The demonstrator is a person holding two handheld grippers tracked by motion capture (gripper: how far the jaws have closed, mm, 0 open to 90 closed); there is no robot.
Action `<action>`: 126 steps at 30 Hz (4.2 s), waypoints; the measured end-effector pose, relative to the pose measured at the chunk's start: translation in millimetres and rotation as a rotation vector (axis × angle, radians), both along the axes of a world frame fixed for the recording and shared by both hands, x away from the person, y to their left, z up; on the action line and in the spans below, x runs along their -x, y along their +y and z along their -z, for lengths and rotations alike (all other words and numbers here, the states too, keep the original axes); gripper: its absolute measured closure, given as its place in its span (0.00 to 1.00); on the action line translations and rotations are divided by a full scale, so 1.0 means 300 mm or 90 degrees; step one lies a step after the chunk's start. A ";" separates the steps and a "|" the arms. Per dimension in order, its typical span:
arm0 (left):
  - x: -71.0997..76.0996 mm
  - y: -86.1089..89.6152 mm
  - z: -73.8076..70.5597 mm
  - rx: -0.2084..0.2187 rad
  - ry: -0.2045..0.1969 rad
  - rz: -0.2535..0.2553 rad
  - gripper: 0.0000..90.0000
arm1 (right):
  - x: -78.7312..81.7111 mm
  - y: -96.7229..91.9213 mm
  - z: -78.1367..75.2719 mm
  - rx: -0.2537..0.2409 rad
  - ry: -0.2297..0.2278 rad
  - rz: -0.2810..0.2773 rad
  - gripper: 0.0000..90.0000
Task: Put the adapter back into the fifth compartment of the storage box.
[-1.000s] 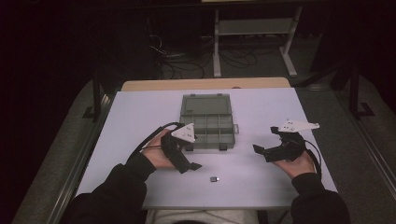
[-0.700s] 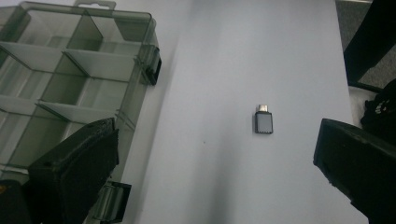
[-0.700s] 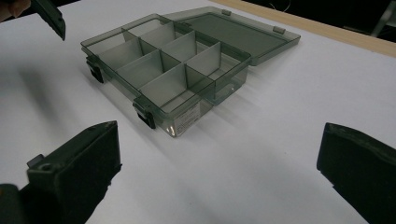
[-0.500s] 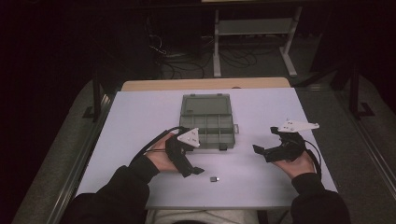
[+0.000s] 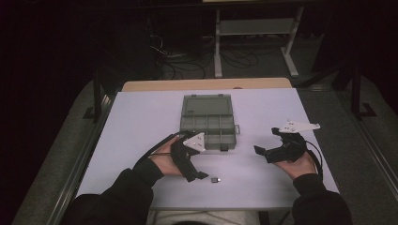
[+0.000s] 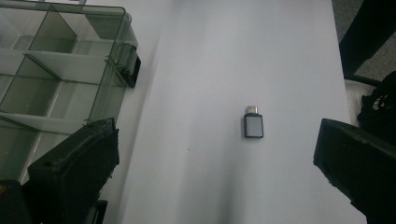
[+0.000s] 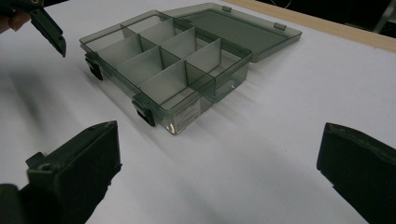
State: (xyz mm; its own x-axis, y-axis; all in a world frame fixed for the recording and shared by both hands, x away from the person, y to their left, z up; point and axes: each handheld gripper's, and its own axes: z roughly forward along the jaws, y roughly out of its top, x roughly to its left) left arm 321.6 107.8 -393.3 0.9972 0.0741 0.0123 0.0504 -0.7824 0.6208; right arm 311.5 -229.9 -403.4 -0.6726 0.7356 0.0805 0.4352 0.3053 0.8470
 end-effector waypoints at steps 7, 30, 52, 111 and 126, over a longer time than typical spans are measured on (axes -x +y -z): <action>0.013 -0.026 0.020 -0.008 0.001 0.011 0.00 | 0.000 0.001 0.000 0.001 0.000 -0.002 0.00; 0.055 -0.089 0.109 -0.027 0.021 0.055 0.08 | 0.001 0.004 0.001 0.001 -0.002 -0.005 0.00; 0.058 -0.092 0.136 -0.028 0.028 0.088 0.59 | 0.002 0.006 -0.001 0.010 -0.007 -0.004 0.00; -0.020 0.013 -0.017 -0.028 0.008 0.078 0.85 | 0.000 0.013 0.006 0.017 0.004 -0.014 0.00; -0.091 0.077 -0.091 -0.014 -0.004 0.037 0.85 | 0.000 0.011 0.005 0.015 0.000 -0.015 0.00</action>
State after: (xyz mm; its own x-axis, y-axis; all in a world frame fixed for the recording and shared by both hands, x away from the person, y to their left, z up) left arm 348.8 130.8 -365.9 0.9997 0.0154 0.0202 0.0001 -0.7974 0.6034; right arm 311.5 -226.7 -404.8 -0.6893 0.7217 0.0636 0.4279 0.3347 0.8396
